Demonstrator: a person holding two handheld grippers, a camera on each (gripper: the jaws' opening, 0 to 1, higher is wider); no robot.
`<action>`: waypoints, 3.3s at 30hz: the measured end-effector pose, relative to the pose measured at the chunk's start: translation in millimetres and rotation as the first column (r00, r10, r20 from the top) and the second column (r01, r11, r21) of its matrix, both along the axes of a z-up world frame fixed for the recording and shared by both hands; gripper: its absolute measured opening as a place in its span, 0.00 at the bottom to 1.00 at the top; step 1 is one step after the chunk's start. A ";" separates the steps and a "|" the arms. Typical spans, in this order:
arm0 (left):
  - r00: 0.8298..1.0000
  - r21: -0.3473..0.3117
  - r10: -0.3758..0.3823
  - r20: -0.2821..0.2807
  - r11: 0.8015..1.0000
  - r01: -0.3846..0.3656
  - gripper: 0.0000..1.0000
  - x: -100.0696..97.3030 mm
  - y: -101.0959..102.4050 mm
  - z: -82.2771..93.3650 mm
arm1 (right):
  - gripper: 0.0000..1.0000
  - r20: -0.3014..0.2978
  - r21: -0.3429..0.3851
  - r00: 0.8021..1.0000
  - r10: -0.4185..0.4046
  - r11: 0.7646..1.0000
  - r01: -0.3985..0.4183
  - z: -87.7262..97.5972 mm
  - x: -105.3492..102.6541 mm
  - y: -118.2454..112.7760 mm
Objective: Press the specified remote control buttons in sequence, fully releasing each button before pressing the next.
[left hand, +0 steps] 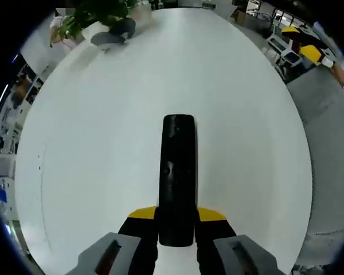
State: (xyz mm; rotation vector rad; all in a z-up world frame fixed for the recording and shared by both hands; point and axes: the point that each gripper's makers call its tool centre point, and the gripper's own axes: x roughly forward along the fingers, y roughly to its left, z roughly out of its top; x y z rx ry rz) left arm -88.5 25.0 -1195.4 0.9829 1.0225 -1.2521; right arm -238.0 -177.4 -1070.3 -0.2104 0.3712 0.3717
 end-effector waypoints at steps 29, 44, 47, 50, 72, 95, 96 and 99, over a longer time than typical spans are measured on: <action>1.000 -0.043 0.018 -0.012 0.999 -0.019 0.23 -36.7 -0.3 0.1 | 0.20 -0.008 -0.023 1.000 0.012 1.000 -0.012 -1.5 -1.1 0.8; 1.000 -0.041 -0.003 -0.010 0.999 0.003 0.23 -54.4 -1.3 0.1 | 0.19 -0.003 -0.024 1.000 0.014 1.000 -0.015 -1.7 -1.4 0.5; 1.000 -0.044 -0.004 -0.010 0.999 0.004 0.23 -58.8 -1.5 0.5 | 0.19 -0.004 -0.025 1.000 0.018 1.000 -0.018 -1.8 -1.5 1.1; 1.000 -0.051 0.000 -0.009 0.999 -0.001 0.23 -62.2 -1.5 0.3 | 0.19 -0.005 -0.026 1.000 0.020 0.999 -0.020 -2.2 -1.8 1.4; 1.000 -0.062 0.012 -0.007 0.998 -0.013 0.23 -85.2 -1.7 0.3 | 0.18 -0.023 -0.037 0.999 0.044 0.998 -0.045 -5.8 -3.1 5.3; 1.000 -0.075 0.014 -0.009 0.997 -0.015 0.23 -102.4 -3.2 0.2 | 0.16 -0.034 -0.044 0.997 0.064 0.997 -0.066 -8.8 -4.3 8.5; 1.000 -0.075 0.014 -0.008 0.997 -0.015 0.23 -103.4 -3.4 0.2 | 0.16 -0.035 -0.042 0.997 0.064 0.997 -0.065 -8.8 -4.2 8.3; 1.000 -0.075 0.015 -0.009 0.997 -0.015 0.23 -105.1 -3.6 0.3 | 0.16 -0.035 -0.044 0.997 0.062 0.997 -0.064 -9.0 -4.2 8.1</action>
